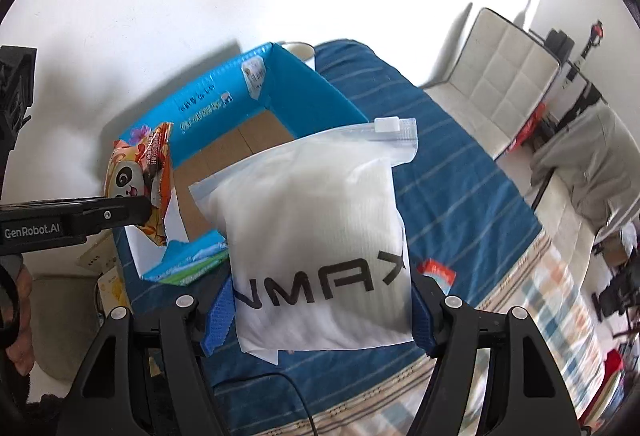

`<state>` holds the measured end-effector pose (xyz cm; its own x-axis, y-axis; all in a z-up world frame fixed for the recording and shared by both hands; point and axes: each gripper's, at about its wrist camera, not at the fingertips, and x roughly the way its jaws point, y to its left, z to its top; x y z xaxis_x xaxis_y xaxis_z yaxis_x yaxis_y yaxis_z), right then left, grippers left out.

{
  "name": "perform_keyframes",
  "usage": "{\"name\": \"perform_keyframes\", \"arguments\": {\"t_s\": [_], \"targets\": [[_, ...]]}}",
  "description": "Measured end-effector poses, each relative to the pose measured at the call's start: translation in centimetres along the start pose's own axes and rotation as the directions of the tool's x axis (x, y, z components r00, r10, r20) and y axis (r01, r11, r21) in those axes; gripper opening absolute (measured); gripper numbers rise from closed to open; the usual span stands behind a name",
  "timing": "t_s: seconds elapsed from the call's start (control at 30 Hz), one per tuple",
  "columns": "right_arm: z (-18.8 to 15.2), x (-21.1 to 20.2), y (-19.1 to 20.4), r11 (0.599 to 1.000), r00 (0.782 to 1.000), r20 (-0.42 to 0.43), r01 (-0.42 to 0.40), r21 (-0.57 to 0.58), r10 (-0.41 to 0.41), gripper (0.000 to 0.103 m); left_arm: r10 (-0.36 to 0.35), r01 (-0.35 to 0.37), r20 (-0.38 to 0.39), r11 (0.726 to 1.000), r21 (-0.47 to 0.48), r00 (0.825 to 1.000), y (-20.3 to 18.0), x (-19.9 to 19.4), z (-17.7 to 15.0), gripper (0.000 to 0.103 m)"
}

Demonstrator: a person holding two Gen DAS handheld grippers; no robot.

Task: Organize objects
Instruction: 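Carry both bags over the blue box and open both tools to drop them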

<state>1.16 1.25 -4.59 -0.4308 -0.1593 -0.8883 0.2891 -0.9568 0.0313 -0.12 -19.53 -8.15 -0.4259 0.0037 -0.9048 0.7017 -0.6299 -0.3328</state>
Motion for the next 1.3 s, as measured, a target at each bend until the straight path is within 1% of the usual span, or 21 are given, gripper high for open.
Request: {"name": "perform_keyframes", "arguments": {"t_s": [0.1, 0.2, 0.27, 0.4, 0.57, 0.77, 0.9, 1.03, 1.1, 1.27, 1.3], "targets": [[3.7, 1.3, 0.8, 0.998, 1.000, 0.025, 0.003, -0.070, -0.001, 0.073, 0.003, -0.003, 0.007, 0.998, -0.067, 1.000, 1.9, 0.7, 2.4, 0.050], [7.1, 3.1, 1.6, 0.993, 0.999, 0.032, -0.001, -0.117, 0.005, 0.073, 0.011, -0.009, 0.014, 0.992, -0.129, 1.000, 3.9, 1.6, 4.5, 0.050], [9.3, 4.8, 2.3, 0.990, 1.000, 0.022, -0.004, -0.144, 0.007, 0.073, 0.025, -0.022, 0.014, 0.985, -0.169, 1.000, 5.3, 2.5, 5.7, 0.050], [13.2, 9.2, 4.0, 0.980, 1.000, 0.000, -0.014, -0.196, 0.015, 0.073, 0.044, -0.044, -0.008, 0.969, -0.245, 0.999, 7.9, 5.4, 7.4, 0.050], [16.9, 16.1, 6.6, 0.959, 0.998, -0.053, -0.040, -0.282, 0.026, 0.074, 0.075, -0.095, -0.072, 0.941, -0.325, 0.995, 10.6, 9.9, 9.6, 0.050], [18.9, 24.8, 8.6, 0.937, 0.991, -0.132, -0.054, -0.344, 0.009, 0.073, 0.083, -0.143, -0.171, 0.916, -0.375, 0.982, 13.0, 14.6, 10.9, 0.050], [19.2, 29.0, 9.1, 0.939, 0.982, -0.186, -0.081, -0.335, 0.018, 0.074, 0.124, -0.189, -0.195, 0.911, -0.366, 0.973, 13.5, 16.1, 11.1, 0.050], [19.1, 31.1, 9.9, 0.936, 0.975, -0.219, -0.122, -0.330, 0.050, 0.074, 0.145, -0.218, -0.213, 0.903, -0.372, 0.966, 14.3, 17.1, 11.2, 0.050], [19.1, 32.2, 10.1, 0.934, 0.968, -0.241, -0.142, -0.328, 0.062, 0.074, 0.152, -0.223, -0.214, 0.903, -0.367, 0.965, 14.5, 17.3, 11.3, 0.050], [19.2, 34.0, 9.9, 0.937, 0.964, -0.254, -0.160, -0.311, 0.080, 0.076, 0.155, -0.227, -0.218, 0.903, -0.365, 0.964, 15.0, 17.3, 11.6, 0.051], [19.2, 34.1, 9.8, 0.938, 0.962, -0.262, -0.164, -0.307, 0.082, 0.078, 0.159, -0.231, -0.216, 0.902, -0.364, 0.963, 15.1, 17.2, 11.6, 0.051]]}}
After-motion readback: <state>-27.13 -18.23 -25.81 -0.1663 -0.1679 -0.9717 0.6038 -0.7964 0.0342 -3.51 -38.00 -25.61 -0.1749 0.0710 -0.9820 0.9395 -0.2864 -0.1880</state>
